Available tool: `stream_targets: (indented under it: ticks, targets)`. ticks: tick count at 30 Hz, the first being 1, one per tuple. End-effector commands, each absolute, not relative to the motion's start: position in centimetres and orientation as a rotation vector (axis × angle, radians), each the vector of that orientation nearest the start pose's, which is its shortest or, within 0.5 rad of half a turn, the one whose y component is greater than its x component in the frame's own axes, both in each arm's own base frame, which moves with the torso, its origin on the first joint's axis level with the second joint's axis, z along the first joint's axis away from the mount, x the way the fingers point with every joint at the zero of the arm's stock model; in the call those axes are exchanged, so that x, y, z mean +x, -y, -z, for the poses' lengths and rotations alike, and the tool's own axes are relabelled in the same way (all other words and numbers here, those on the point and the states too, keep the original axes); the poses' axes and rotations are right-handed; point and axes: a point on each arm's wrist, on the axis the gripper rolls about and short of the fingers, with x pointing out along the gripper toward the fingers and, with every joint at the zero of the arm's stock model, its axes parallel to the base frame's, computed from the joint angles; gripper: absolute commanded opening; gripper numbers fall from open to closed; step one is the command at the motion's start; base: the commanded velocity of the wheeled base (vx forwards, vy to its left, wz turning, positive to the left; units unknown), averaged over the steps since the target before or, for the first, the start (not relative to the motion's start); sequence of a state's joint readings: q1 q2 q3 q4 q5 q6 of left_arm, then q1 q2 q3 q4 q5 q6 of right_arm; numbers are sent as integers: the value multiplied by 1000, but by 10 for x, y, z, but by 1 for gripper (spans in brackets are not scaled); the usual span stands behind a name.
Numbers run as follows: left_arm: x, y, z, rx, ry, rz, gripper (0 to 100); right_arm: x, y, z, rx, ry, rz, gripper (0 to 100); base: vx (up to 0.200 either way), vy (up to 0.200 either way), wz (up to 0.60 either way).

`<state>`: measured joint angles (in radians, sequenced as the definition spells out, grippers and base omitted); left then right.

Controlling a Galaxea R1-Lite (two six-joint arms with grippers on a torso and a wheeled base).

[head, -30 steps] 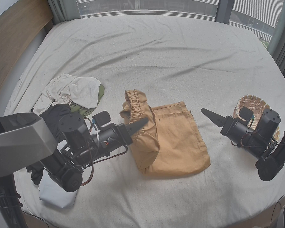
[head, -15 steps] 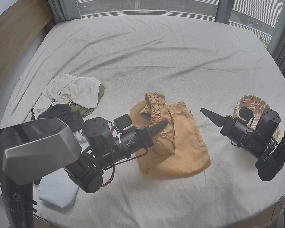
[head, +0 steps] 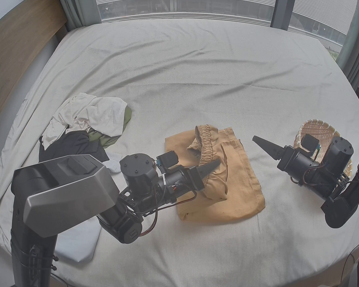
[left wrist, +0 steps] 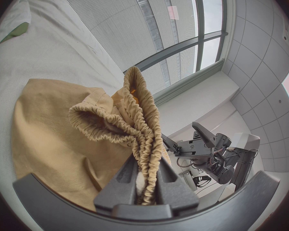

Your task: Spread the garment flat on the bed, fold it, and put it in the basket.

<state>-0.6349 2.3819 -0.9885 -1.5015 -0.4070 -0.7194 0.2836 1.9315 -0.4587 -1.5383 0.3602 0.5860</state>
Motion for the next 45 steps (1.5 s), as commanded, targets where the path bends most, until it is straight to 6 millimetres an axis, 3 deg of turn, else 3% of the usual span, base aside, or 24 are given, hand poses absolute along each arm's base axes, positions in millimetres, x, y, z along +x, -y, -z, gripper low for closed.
stream_targets:
  ticks: [1,5,6,21,28,36,45]
  targets:
    - [336,259,-58,-664,-265,1037,0,284,-91,-122,562,-120,-646,100,0,0,0]
    - [336,260,-58,-664,-267,1038,0,285,-91,-122,562,-119,-646,100,0,0,0]
    - [336,260,-58,-664,-268,1037,100,285,-91,-122,562,-119,-646,100,0,0,0]
    - [337,264,-62,-669,-260,1019,100,285,-91,-121,562,-122,-645,100,0,0,0]
    - [336,254,-60,-664,-271,990,100,285,-91,-120,563,-125,-644,100,0,0,0]
    - [314,206,-106,-653,-215,931,100,285,-91,-119,563,-130,-643,100,0,0,0]
    - [300,155,-112,-600,-202,824,100,285,-91,-115,564,-148,-638,100,0,0,0]
